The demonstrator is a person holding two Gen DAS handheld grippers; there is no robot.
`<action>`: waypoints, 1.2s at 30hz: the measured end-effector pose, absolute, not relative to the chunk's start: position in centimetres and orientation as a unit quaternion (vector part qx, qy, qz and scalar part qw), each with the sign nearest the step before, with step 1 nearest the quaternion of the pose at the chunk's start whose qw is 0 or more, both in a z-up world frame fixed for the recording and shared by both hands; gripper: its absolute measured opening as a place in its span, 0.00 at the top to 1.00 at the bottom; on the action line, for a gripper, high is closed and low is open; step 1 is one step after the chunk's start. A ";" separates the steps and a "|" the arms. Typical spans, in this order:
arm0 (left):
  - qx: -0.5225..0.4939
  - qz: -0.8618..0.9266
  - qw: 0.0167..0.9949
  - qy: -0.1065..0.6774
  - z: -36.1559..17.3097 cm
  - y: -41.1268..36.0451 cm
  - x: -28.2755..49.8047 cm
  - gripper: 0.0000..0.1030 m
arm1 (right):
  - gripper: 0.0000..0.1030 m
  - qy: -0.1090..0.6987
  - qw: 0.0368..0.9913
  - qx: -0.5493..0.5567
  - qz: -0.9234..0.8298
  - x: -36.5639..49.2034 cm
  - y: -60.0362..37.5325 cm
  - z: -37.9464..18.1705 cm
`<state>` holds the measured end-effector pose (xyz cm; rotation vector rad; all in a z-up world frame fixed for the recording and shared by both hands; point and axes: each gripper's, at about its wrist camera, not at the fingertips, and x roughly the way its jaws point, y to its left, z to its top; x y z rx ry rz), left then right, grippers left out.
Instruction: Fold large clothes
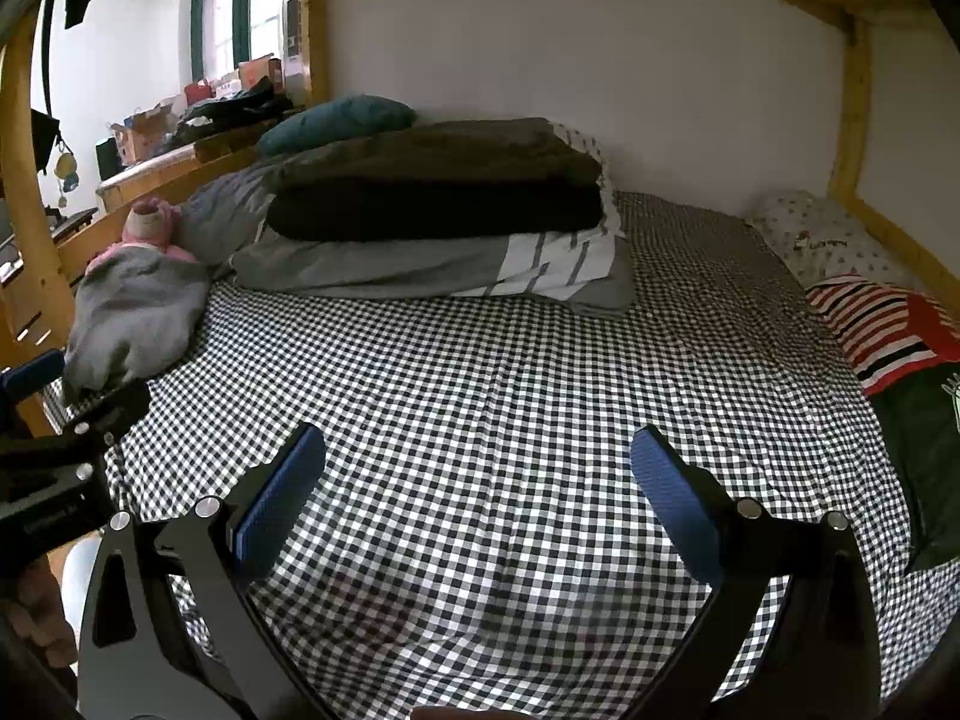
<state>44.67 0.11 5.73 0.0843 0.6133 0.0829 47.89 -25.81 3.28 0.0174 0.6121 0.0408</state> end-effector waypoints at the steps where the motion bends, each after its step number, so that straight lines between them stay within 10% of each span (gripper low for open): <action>1: 0.042 0.040 0.952 0.302 5.7 0.2 44.7 0.04 | 0.03 0.298 0.954 0.009 0.024 47.8 -25.9 3.3; 36: 0.041 0.033 0.956 0.290 5.4 1.0 44.8 0.04 | 0.03 0.290 0.956 0.023 0.041 47.4 -25.9 2.6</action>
